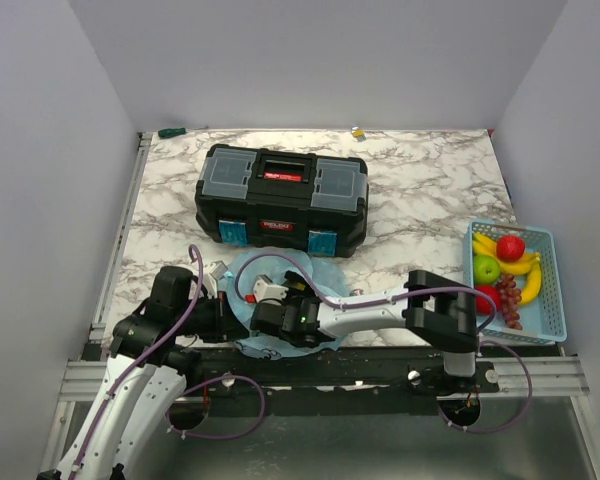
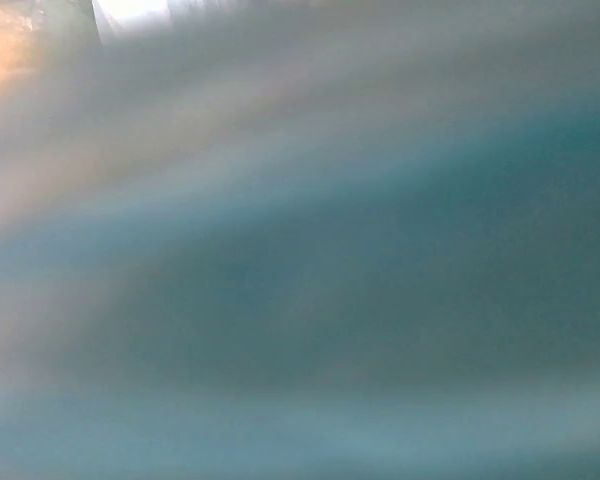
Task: Take the fake fruits out of the plastic bag
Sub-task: Take out the fake fruit from the plastic bag.
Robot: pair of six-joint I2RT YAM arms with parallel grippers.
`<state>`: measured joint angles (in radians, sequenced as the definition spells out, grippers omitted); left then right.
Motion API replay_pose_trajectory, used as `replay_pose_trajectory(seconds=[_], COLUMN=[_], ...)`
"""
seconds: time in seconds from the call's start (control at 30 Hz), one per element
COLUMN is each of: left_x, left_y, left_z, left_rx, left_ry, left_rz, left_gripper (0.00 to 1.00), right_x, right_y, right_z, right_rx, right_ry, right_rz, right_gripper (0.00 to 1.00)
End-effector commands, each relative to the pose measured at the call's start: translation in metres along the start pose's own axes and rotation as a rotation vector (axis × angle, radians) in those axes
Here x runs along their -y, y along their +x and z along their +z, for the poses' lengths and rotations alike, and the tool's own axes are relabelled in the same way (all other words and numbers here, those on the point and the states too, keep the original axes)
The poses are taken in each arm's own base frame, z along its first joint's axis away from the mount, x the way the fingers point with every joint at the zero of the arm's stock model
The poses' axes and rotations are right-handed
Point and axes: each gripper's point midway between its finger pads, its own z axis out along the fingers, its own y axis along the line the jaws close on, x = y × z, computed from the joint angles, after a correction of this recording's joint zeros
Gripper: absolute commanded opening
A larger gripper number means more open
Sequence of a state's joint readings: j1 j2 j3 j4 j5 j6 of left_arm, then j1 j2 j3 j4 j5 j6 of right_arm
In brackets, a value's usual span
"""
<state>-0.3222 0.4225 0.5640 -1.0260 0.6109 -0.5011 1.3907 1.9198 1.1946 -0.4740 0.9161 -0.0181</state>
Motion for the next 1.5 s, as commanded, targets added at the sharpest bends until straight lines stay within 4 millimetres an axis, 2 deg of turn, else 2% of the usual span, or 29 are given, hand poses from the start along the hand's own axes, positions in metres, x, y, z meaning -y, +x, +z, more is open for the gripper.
replay_pose_trajectory(seconds=[0.0, 0.4, 0.53, 0.63, 0.7, 0.83, 1.0, 1.17, 1.23, 1.3, 1.47], left_x=[-0.001, -0.001, -0.001, -0.001, 0.000, 0.000, 0.000, 0.000, 0.000, 0.000, 0.000], left_y=[0.001, 0.001, 0.001, 0.001, 0.001, 0.001, 0.001, 0.001, 0.001, 0.001, 0.000], left_z=[0.002, 0.002, 0.002, 0.003, 0.003, 0.003, 0.003, 0.003, 0.003, 0.003, 0.003], left_rx=[-0.005, -0.006, -0.007, -0.012, -0.012, -0.014, -0.011, -0.013, -0.016, -0.015, -0.012], left_ry=[0.009, 0.007, 0.007, 0.007, 0.009, 0.011, 0.013, 0.012, 0.012, 0.012, 0.011], left_rz=[0.004, 0.002, 0.003, 0.003, 0.005, 0.006, 0.007, 0.006, 0.005, 0.006, 0.005], left_gripper=[0.06, 0.05, 0.04, 0.04, 0.04, 0.03, 0.03, 0.03, 0.03, 0.03, 0.02], right_x=[0.004, 0.026, 0.021, 0.009, 0.009, 0.006, 0.008, 0.013, 0.020, 0.023, 0.020], right_y=[-0.005, -0.001, 0.000, -0.002, -0.002, 0.003, 0.000, -0.014, -0.017, -0.018, -0.023], right_z=[0.012, 0.051, 0.059, 0.061, 0.064, 0.069, 0.065, 0.050, 0.047, 0.045, 0.037], right_rx=[0.038, 0.007, 0.010, 0.019, 0.015, -0.012, -0.008, 0.022, 0.030, 0.027, 0.041], right_ry=[0.019, 0.127, 0.104, 0.032, 0.040, 0.049, 0.029, -0.043, -0.028, -0.025, -0.068], right_rz=[0.028, 0.075, 0.079, 0.057, 0.050, 0.023, 0.050, 0.093, 0.098, 0.099, 0.117], right_gripper=[0.91, 0.90, 0.90, 0.90, 0.93, 0.92, 0.78, 0.47, 0.43, 0.32, 0.20])
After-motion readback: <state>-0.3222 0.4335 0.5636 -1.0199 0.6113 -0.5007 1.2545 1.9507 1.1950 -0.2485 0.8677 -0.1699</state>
